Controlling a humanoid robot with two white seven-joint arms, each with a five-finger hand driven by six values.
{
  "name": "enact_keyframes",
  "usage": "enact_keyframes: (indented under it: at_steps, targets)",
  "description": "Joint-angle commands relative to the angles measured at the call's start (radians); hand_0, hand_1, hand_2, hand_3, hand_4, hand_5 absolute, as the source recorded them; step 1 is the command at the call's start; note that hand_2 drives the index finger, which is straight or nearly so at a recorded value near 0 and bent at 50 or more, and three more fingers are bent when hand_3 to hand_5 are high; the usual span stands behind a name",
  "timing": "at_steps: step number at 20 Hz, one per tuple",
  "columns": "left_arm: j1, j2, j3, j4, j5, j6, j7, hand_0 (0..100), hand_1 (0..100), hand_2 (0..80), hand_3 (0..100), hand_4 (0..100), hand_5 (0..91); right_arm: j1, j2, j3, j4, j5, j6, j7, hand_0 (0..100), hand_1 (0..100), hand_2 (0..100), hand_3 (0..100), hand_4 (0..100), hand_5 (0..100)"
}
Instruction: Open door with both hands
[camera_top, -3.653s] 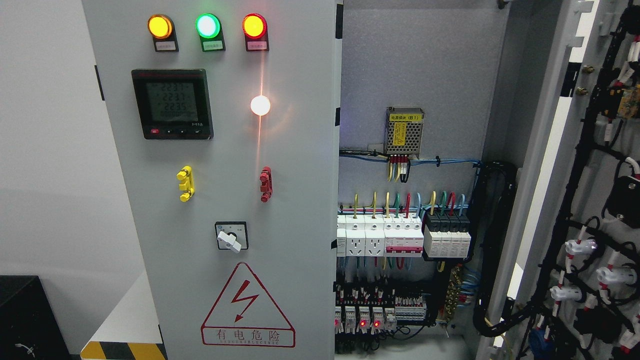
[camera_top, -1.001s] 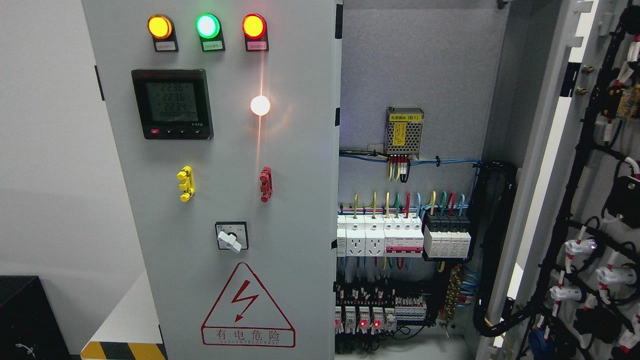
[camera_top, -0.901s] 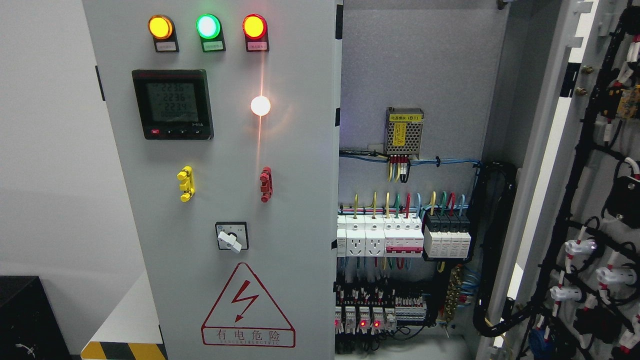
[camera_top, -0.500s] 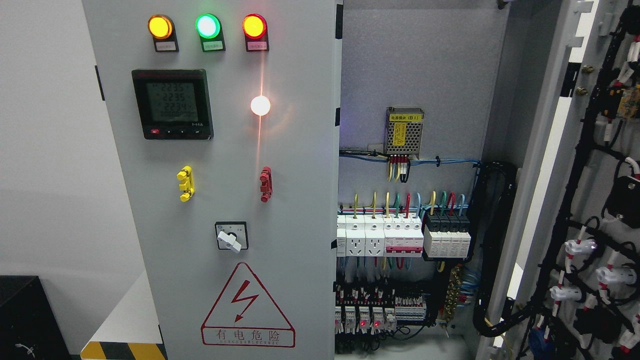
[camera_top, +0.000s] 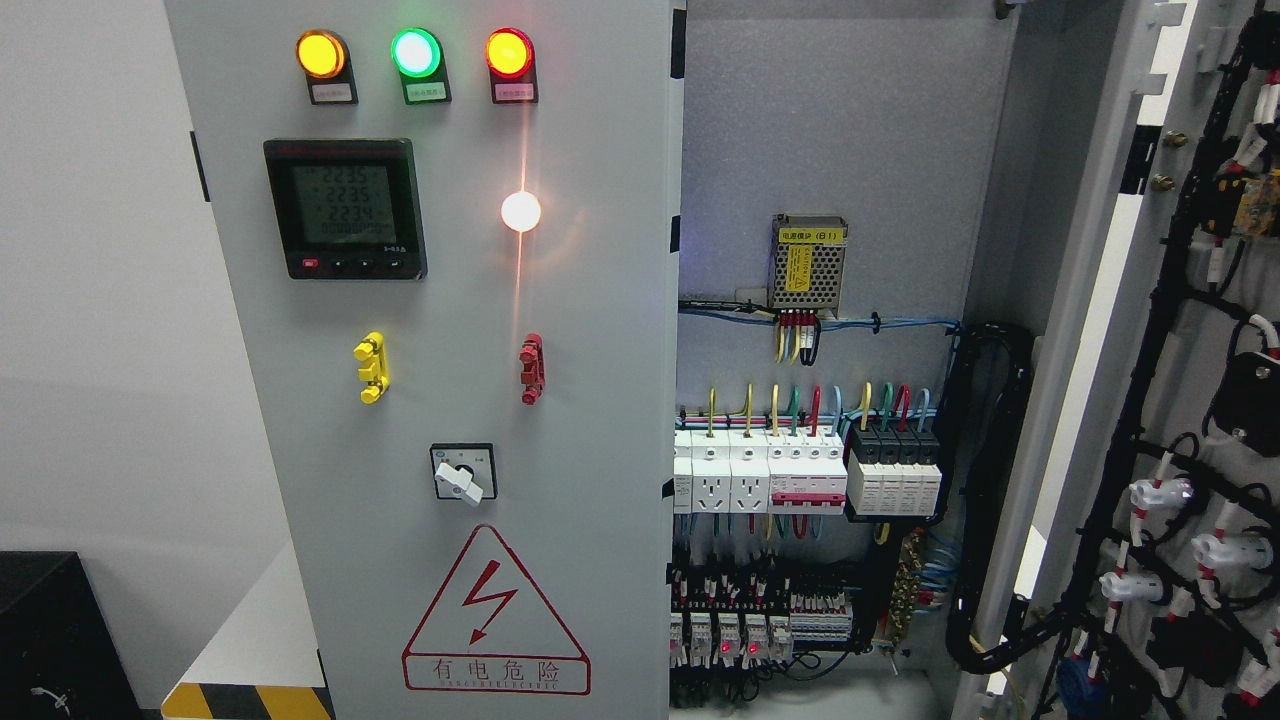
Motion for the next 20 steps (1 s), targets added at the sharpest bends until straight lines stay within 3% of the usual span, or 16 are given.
enact_keyframes:
  at_steps: [1,6,20]
  targets:
    - [0.0,-0.043,0.0,0.021,0.0,-0.002,-0.005,0,0,0.0,0,0,0.0,0.016,-0.073,0.066,-0.342,0.001,-0.045,0.0,0,0,0,0,0,0]
    - [-0.008,-0.044,-0.001,0.021,0.0,-0.002,-0.005,0,0,0.0,0,0,0.0,0.004,-0.081,0.075,-0.454,0.001,-0.047,-0.002,0,0,0,0,0,0]
    - [-0.02,-0.046,-0.001,0.021,-0.003,0.0,-0.005,0,0,0.0,0,0,0.0,-0.134,-0.069,0.06,-0.537,-0.001,-0.044,-0.005,0,0,0,0,0,0]
